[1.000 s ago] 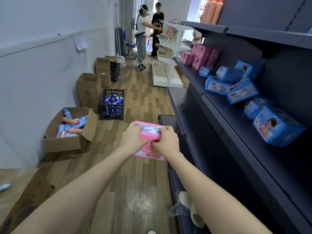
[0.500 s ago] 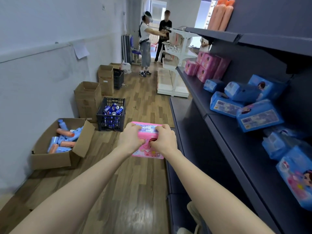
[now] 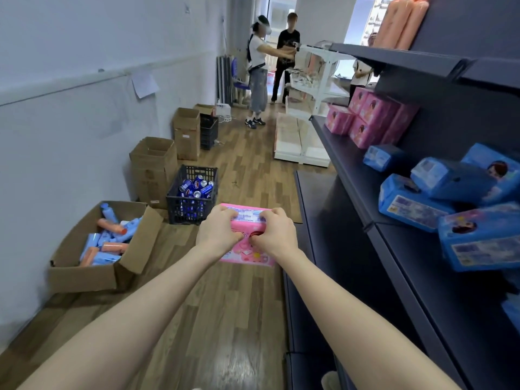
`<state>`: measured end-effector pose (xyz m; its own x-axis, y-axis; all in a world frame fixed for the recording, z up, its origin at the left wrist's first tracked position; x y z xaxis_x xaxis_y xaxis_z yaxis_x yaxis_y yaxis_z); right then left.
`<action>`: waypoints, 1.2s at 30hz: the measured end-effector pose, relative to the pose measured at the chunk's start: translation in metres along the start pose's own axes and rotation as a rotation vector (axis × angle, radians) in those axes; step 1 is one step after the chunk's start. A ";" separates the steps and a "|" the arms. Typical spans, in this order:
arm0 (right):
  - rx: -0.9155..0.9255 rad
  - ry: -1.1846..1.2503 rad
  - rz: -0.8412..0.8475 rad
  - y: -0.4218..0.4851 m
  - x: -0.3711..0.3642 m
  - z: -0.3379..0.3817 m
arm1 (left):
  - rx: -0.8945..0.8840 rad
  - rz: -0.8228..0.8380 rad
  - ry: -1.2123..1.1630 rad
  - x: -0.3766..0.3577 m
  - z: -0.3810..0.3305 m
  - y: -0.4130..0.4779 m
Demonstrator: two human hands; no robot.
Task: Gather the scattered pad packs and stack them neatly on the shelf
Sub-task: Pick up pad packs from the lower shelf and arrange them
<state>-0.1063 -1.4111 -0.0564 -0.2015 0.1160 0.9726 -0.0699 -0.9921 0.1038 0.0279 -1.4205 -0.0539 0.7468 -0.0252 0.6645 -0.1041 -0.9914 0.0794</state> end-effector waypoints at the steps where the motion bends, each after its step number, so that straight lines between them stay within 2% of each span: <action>1: -0.003 -0.004 -0.001 0.010 -0.002 0.001 | -0.004 0.004 0.000 -0.001 0.003 0.011; 18: -0.142 -0.043 -0.097 0.214 -0.011 0.020 | -0.140 0.094 -0.031 0.017 0.024 0.236; 28: -0.259 -0.036 -0.069 0.272 -0.023 -0.020 | -0.195 0.170 -0.029 -0.022 0.012 0.308; 36: -0.271 -0.054 -0.070 0.349 -0.024 -0.066 | -0.205 0.170 -0.032 -0.060 -0.010 0.388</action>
<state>-0.1907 -1.7566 -0.0576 -0.1354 0.1744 0.9753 -0.3420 -0.9321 0.1192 -0.0642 -1.8022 -0.0559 0.7271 -0.1963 0.6579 -0.3584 -0.9259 0.1198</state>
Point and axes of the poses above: each hand's wrist, its own y-axis towards the middle knuckle, its own x-axis out of the back of the hand, z = x × y, the point moved 2 cm from there along y, towards the middle knuckle, and after that the axes turned 15 degrees about -y, right-handed, at the moved point
